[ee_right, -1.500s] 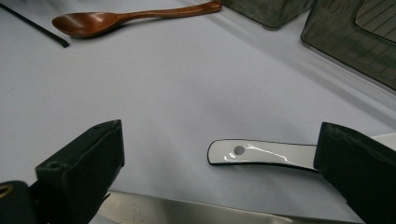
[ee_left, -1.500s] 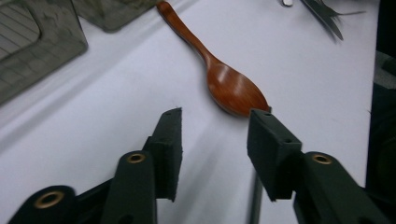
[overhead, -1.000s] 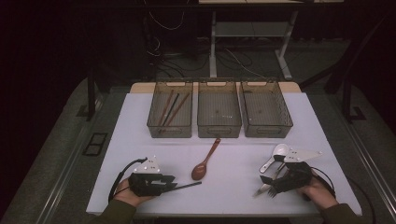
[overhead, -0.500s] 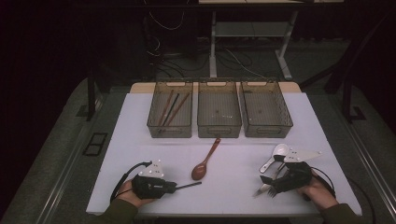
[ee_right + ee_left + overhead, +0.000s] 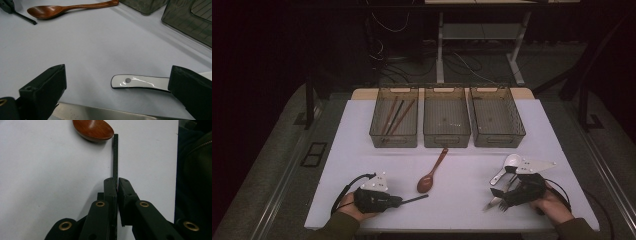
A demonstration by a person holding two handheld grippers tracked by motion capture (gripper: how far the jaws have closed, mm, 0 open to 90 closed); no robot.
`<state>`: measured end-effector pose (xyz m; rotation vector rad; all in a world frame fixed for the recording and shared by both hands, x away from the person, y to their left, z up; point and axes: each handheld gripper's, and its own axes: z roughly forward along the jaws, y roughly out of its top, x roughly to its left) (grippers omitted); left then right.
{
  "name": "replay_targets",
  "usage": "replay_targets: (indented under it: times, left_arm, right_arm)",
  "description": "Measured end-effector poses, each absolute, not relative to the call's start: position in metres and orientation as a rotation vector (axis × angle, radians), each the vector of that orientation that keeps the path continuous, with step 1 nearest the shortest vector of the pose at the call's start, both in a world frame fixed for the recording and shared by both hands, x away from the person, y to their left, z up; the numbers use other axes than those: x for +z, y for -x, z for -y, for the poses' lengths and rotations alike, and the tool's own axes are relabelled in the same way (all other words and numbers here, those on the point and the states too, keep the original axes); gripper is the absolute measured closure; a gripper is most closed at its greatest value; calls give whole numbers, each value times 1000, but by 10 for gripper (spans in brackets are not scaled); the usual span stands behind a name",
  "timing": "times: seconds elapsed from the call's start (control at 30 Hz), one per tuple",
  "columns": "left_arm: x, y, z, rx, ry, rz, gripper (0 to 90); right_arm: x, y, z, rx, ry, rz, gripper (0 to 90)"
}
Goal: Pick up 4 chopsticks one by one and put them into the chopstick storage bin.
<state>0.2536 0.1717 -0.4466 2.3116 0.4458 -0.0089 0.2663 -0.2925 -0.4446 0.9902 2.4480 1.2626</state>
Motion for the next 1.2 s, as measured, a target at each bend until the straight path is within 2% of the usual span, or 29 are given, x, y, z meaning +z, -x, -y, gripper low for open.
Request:
replay_targets:
  times: [0.63, 1.2]
  left_arm:
    - [-438, -253, -164, -20, -2289, -421, 853]
    - [-419, -265, -160, -14, -2165, -529, 855]
  right_arm:
    - [-445, -267, 293, 1262, -987, -2449, 18]
    - [-445, -267, 292, 1258, -992, -2449, 18]
